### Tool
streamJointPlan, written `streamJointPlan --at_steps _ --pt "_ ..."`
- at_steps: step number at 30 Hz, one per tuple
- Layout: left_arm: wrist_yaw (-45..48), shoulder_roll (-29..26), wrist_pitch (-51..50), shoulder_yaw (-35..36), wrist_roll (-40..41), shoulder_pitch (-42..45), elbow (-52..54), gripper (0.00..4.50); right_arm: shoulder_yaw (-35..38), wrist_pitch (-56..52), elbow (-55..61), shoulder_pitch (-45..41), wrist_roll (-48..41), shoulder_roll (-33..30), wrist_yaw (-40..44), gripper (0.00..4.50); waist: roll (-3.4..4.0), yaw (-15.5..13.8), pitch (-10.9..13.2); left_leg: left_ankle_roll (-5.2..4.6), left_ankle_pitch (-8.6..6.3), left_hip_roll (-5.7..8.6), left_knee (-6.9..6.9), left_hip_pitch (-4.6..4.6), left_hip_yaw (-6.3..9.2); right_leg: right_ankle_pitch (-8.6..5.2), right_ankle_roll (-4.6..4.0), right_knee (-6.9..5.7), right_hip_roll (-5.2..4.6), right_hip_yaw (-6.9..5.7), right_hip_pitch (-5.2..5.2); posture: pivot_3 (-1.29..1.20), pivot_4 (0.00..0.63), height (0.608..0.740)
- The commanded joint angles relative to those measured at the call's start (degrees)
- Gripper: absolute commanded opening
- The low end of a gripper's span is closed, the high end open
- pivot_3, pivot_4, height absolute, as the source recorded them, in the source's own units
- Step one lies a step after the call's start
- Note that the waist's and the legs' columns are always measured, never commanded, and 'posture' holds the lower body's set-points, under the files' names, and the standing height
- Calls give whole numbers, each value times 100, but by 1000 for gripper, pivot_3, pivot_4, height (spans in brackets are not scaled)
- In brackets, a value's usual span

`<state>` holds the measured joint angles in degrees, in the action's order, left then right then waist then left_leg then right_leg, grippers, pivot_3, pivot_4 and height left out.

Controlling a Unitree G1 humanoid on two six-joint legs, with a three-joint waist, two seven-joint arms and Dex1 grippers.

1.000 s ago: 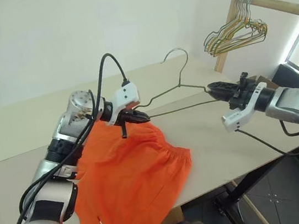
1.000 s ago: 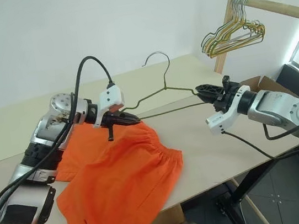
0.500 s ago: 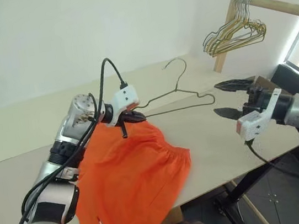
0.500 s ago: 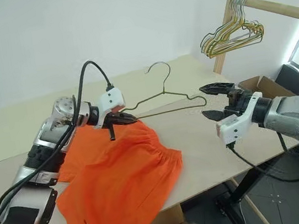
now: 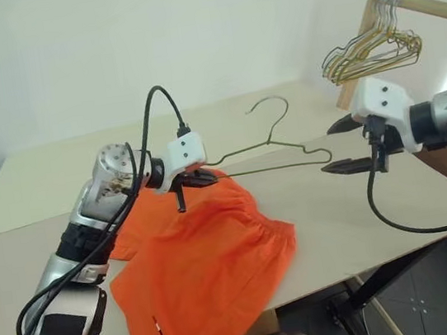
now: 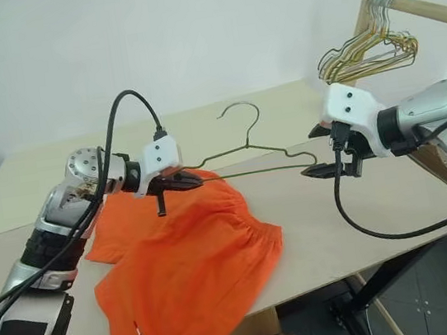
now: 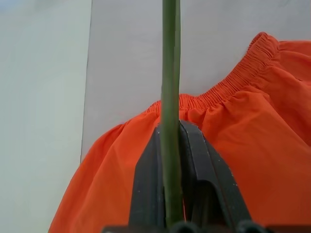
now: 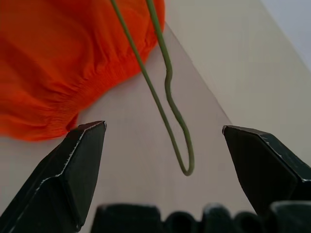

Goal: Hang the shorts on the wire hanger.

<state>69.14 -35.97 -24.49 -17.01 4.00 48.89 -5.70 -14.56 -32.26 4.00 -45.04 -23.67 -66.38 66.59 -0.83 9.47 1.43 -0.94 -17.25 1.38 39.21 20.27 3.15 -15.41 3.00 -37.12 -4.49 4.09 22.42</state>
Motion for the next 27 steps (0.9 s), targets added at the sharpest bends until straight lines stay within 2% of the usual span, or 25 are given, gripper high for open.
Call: streamJointPlan --at_steps 1,10,11,15,16,25,27 --pt "-7 -93 -157 258 194 53 438 0 -116 64 -190 -370 379 185 407 4483 0 -94 0 0 0 0 0 0 0 0 0 0 0 0 1 -119 0 740" --pt "130 -276 -231 285 405 -57 767 0 -468 255 -840 -745 1248 923 765 4483 1 -250 -1 2 1 7 1 6 -1 0 -1 -10 -1 1 17 -109 0 740" --pt "119 -270 -236 279 405 -62 781 0 -475 266 -886 -769 1296 976 825 4313 1 -258 -1 3 1 8 2 7 -1 0 -1 -11 -1 0 19 -109 0 740" --pt "214 -340 -170 216 388 -134 877 0 -464 303 -1026 -868 1398 1136 1079 3346 1 -252 -1 3 2 10 5 10 -1 0 -1 -10 -2 1 21 -105 0 740" --pt "253 -365 -149 198 380 -144 888 0 -460 313 -1028 -874 1424 1158 1134 2910 1 -252 -1 3 2 11 5 10 -1 0 -1 -10 -2 1 21 -103 0 740" --pt "397 -426 -134 213 416 -188 909 0 -436 307 -876 -720 1524 1227 1507 76 2 -253 -1 3 2 11 6 9 -1 0 -1 -13 0 0 20 -94 0 740" --pt "405 -440 -113 213 421 -196 892 0 -376 263 -808 -663 1491 1216 1581 32 2 -253 -1 3 1 10 6 9 -1 0 -1 -13 3 0 20 -94 0 740"
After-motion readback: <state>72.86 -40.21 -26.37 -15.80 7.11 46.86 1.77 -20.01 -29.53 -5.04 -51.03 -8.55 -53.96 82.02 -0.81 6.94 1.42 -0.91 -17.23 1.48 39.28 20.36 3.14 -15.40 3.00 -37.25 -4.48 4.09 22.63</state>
